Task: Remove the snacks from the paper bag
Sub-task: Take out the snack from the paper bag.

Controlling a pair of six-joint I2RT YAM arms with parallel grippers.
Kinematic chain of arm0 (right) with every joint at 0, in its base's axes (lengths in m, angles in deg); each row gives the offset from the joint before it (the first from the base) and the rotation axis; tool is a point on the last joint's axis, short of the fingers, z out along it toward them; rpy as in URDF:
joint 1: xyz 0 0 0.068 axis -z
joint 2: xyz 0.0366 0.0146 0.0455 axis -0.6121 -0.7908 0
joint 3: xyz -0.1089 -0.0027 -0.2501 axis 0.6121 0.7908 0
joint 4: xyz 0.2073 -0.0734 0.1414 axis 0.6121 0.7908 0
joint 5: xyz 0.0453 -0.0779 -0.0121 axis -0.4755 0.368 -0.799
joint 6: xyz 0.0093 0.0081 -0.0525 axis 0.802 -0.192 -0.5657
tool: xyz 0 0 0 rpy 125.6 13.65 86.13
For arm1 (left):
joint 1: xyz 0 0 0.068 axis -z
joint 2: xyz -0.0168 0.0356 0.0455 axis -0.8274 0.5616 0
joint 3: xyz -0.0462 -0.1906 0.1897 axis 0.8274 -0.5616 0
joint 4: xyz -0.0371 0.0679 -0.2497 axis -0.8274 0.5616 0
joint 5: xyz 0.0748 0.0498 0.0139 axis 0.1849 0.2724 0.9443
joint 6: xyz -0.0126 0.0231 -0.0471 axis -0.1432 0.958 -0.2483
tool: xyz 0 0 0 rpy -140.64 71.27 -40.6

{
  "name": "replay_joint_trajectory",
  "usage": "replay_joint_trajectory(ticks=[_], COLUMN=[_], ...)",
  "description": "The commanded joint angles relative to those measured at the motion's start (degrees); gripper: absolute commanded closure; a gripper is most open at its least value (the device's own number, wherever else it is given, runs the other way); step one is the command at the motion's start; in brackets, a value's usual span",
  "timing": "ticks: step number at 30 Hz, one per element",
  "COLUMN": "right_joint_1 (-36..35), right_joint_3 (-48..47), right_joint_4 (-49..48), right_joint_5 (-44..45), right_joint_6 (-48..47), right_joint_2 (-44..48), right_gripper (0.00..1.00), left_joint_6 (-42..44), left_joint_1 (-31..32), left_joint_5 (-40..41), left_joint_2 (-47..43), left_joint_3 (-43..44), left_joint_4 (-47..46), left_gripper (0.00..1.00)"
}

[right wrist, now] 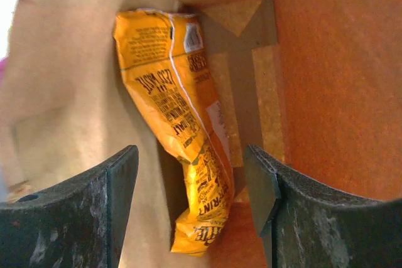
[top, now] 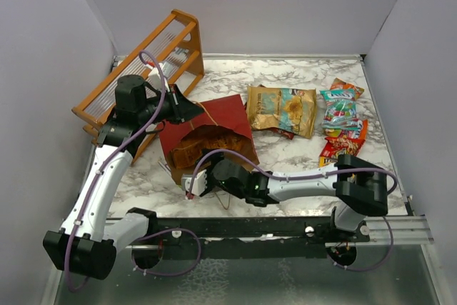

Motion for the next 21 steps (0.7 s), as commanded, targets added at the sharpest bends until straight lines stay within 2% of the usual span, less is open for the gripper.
replay_joint_trajectory(ticks=[1, 8, 13, 15, 18, 21], right_joint_1=[2.42, 6.87, 7.68, 7.65, 7.67, 7.65], right_joint_3=[-0.74, -4.62, -7.81, -8.06, -8.7, -8.76], right_joint_4=[-5.19, -7.05, -10.91, -12.07, -9.94, -7.52], right_joint_5=[0.12, 0.34, 2.72, 2.26, 1.02, -0.28], right_joint_6=[-7.07, -10.66, -14.02, -14.86, -13.42, -11.58], right_joint_2=[-4.97, -11.4, -17.28, -18.33, -17.97, -16.64], right_gripper=[0.31, 0.27, 0.3, 0.39, 0.71, 0.81], left_joint_6=[0.39, 0.2, -0.09, 0.16, 0.39, 0.47], left_joint_1=[-0.4, -0.39, -0.37, -0.36, -0.35, -0.36], left_joint_5=[0.25, 0.34, 0.17, 0.24, 0.46, 0.68], left_joint_2=[-1.54, -1.81, -1.77, -1.75, -1.75, -1.82], left_joint_3=[0.55, 0.72, 0.95, 1.15, 1.38, 0.98], left_joint_4=[0.49, 0.43, 0.36, 0.8, 1.19, 1.03], left_gripper=[1.0, 1.0, 1.0, 1.0, 1.0, 1.0])
